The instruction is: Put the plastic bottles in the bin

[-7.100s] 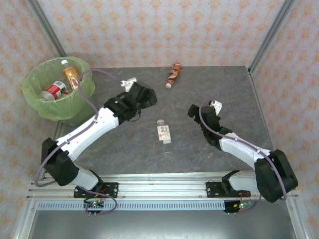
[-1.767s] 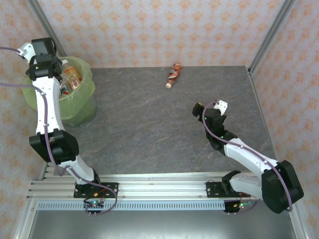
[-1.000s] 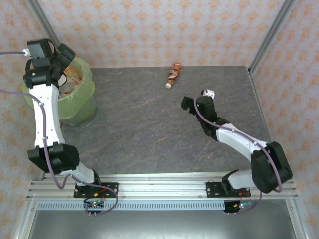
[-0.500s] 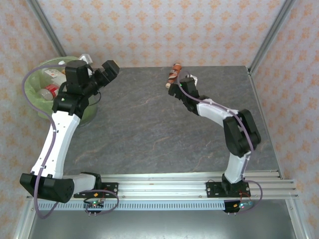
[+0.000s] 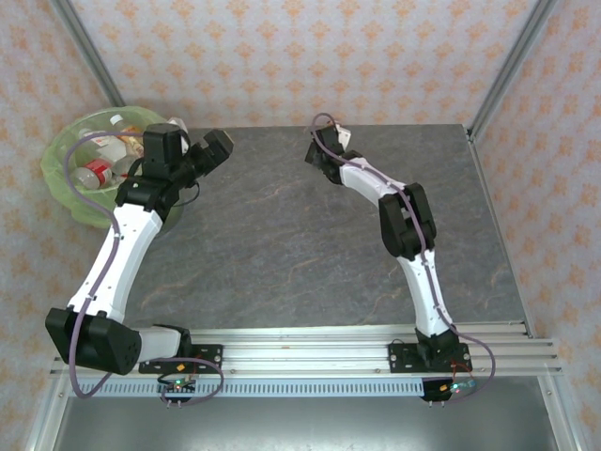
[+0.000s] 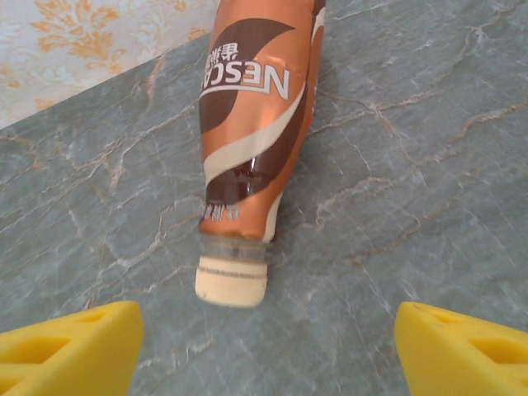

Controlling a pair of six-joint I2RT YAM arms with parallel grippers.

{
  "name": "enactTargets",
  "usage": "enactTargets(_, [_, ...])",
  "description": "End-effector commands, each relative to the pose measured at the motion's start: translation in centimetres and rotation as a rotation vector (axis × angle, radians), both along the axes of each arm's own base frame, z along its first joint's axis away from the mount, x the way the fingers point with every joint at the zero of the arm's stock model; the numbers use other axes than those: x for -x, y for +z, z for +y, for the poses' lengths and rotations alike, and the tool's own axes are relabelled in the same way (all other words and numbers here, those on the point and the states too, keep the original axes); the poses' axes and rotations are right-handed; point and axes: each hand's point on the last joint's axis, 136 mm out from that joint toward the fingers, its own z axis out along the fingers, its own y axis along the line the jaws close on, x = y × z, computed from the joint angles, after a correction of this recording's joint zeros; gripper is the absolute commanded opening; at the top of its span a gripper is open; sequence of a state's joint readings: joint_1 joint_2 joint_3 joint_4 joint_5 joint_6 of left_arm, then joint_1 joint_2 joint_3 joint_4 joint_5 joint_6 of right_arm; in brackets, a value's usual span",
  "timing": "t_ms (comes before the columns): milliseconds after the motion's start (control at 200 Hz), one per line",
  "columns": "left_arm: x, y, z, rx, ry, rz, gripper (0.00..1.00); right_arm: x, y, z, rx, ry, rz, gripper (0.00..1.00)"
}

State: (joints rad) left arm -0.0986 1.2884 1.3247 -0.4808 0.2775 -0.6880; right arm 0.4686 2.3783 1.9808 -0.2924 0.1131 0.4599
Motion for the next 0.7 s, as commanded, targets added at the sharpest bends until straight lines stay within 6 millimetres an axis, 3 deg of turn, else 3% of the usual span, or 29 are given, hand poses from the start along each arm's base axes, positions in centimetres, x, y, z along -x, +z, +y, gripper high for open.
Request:
enactTargets(0, [-0.4,-1.0,0.1,-0.014,0.014,0.009,1.0,-0.7,-1.1,-0.3,0.076,-0.043,0.034,0.77])
enactTargets(85, [-0.4,-1.7,0.1,-0.016,0.014,0.025,1.0,-1.6,-2.4,0.5,0.063,-0.036,0.059,0.73])
enactTargets(315, [0.0,-3.0,0.3,-0.045,0.009,0.066,1.0,-3.0,-3.5,1.6,0.053,-0.067,0.107,0.69])
enactTargets(696, [0.2,-3.2,0.8,-0.078,0.02,0.067,1.0,-2.4,-6.4,0.4,0.048,-0.139,0.152,0.61])
